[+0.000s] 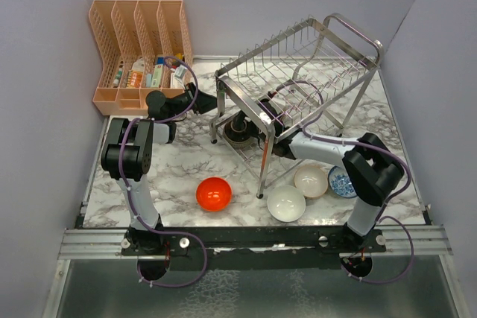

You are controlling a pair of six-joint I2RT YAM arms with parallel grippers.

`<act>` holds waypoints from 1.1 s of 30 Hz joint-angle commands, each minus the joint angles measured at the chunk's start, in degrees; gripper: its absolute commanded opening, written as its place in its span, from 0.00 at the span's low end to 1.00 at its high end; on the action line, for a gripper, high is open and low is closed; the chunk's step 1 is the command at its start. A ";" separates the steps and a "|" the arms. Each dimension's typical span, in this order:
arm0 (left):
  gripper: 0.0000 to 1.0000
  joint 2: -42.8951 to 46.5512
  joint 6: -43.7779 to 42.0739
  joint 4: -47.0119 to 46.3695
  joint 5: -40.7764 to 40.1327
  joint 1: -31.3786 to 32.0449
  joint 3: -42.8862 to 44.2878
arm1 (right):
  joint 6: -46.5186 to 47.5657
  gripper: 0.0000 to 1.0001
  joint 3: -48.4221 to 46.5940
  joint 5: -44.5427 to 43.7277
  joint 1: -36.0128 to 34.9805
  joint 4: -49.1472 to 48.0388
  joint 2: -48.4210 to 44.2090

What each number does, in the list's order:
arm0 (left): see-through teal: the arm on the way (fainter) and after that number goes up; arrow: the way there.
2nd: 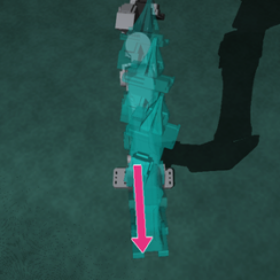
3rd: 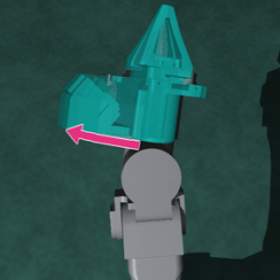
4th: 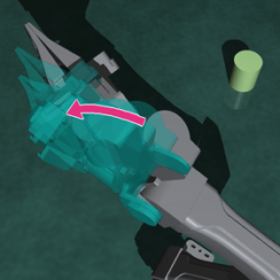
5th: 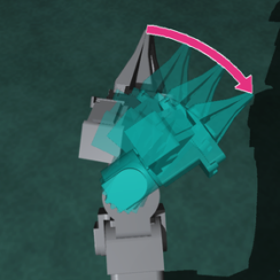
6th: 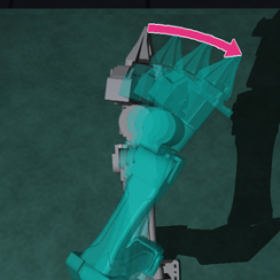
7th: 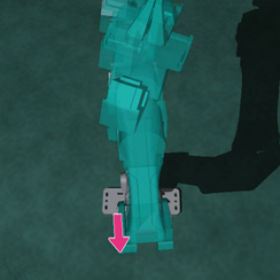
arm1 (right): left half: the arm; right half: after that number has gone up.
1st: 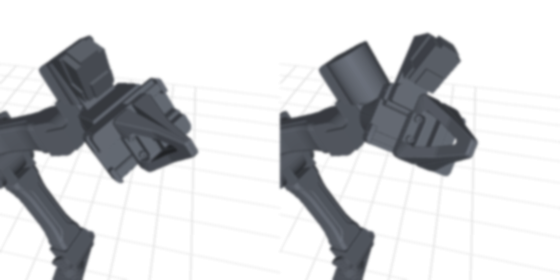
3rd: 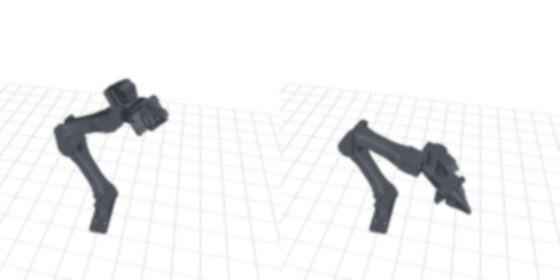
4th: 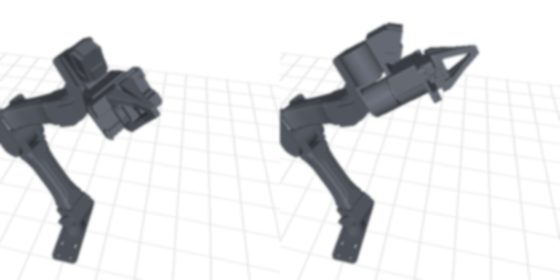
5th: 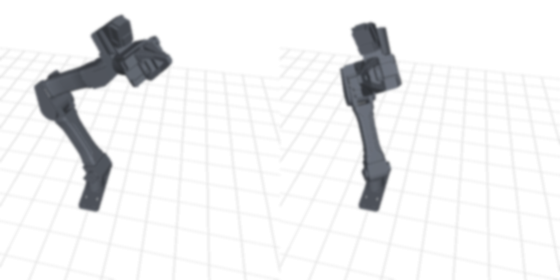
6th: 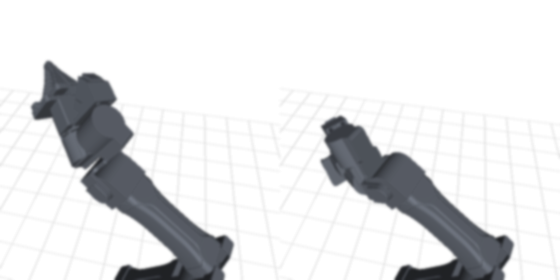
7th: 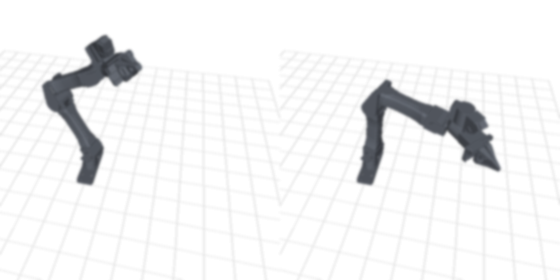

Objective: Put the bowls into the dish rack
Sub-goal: Move the bowl to the dish rack.

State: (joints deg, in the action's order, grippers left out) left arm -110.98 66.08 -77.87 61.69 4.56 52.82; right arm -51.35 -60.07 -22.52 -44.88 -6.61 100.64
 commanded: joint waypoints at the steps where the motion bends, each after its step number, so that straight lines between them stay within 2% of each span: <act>1: 0.39 0.32 -0.64 -0.78 0.63 -0.27 1.35 | 4.48 1.00 3.13 3.73 0.32 -3.68 -3.42; 6: 0.39 0.49 -0.52 -1.04 0.63 -0.25 1.29 | 3.35 0.99 3.27 1.46 0.46 -0.73 -4.68; 13: 0.39 0.65 -0.29 -1.27 0.54 -0.25 1.12 | -0.40 0.99 0.97 -9.19 1.29 12.77 -6.81; 16: 0.39 0.84 -0.09 -1.56 0.45 -0.25 0.97 | -1.15 0.99 1.54 -11.16 2.10 14.83 -8.27; 21: 0.39 0.86 0.04 -1.55 0.36 -0.25 1.15 | 8.70 1.00 4.58 -6.31 2.26 4.04 -11.72; 33: 0.39 0.52 0.14 -1.67 0.36 -0.25 1.26 | 10.71 1.00 3.41 1.28 2.26 4.30 -9.61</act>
State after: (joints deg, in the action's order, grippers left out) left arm -110.98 66.30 -77.89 61.67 4.56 52.82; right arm -41.69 -55.81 -24.21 -42.54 1.17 91.13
